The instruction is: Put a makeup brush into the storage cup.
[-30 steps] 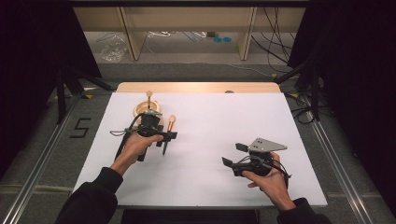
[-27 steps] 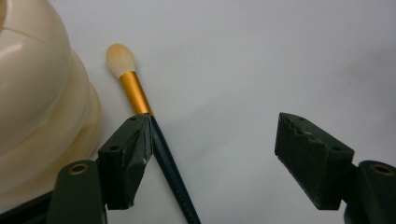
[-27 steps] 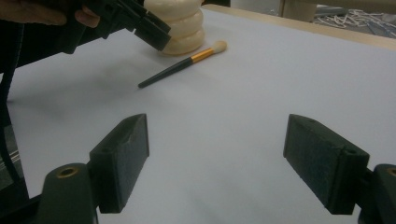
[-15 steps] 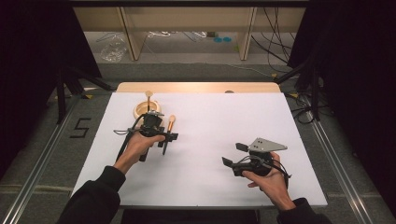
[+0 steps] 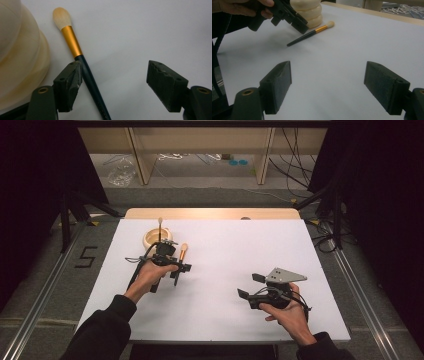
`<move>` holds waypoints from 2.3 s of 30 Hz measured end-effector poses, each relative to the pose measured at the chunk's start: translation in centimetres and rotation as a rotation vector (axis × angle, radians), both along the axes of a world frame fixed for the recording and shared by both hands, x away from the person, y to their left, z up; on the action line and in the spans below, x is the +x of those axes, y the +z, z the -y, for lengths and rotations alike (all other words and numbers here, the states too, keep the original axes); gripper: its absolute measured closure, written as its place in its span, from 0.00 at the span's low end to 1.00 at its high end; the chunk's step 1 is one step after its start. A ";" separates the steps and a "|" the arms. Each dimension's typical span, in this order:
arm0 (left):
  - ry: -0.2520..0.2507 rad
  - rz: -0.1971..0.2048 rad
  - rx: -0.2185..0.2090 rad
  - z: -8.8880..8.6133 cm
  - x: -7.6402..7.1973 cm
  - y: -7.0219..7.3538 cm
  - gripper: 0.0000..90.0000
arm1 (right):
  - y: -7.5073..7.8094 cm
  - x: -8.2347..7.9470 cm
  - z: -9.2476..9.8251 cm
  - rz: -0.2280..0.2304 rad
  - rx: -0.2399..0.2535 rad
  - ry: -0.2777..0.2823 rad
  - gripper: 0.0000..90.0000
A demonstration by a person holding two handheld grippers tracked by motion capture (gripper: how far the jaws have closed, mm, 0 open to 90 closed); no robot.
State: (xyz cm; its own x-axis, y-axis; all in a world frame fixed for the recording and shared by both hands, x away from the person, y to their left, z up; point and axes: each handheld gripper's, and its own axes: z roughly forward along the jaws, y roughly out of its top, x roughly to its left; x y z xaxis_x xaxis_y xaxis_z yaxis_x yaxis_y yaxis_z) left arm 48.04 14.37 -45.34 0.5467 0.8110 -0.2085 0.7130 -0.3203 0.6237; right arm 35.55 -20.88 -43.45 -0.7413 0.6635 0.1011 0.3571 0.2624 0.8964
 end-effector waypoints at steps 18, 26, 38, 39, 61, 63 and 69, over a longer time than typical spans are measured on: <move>-0.008 -0.078 0.069 0.6 1.6 -0.2 0.36 | 0.0 -0.1 0.2 -0.019 -0.028 -0.006 0.26; -0.002 -0.103 0.078 0.6 1.9 -0.4 0.38 | -0.1 0.0 0.0 -0.013 -0.020 0.002 0.26; -0.029 -0.139 0.158 0.7 2.9 -0.4 0.46 | -0.1 0.0 0.0 -0.019 -0.019 0.011 0.26; -0.028 -0.139 0.157 0.6 3.0 -0.6 0.47 | -0.1 0.0 -0.1 -0.017 -0.018 0.014 0.26; -0.046 -0.145 0.187 1.0 3.2 -1.4 0.73 | -0.1 0.0 -0.2 -0.030 0.001 0.022 0.26; -0.087 -0.130 0.219 1.0 3.5 -1.3 0.76 | 0.0 0.0 -0.1 -0.021 -0.020 0.018 0.26; -0.109 -0.140 0.247 1.8 3.7 -1.0 0.79 | 0.0 -0.1 -0.1 -0.020 -0.017 0.016 0.26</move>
